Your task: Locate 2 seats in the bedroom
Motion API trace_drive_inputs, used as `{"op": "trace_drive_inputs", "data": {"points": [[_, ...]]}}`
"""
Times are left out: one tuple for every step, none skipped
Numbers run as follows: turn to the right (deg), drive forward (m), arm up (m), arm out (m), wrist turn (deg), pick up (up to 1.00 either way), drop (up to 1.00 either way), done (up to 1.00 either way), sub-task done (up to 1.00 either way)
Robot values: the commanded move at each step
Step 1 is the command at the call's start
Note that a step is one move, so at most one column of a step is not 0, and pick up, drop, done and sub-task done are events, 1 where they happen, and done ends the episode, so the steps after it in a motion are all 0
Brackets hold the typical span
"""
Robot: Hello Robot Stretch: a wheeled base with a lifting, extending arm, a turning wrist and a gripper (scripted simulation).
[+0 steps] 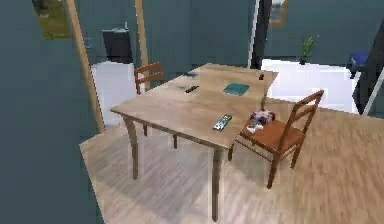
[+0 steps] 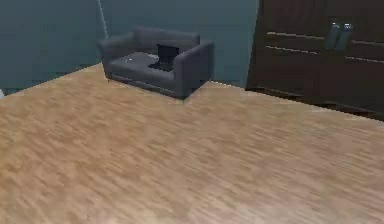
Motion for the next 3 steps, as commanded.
{"op": "trace_drive_inputs", "data": {"points": [[45.0,0.0,0.0,0.0,0.0,0.0,0.0,0.0,0.0],[45.0,0.0,0.0,0.0,0.0,0.0,0.0,0.0,0.0],[30.0,0.0,0.0,0.0,0.0,0.0,0.0,0.0,0.0]]}}
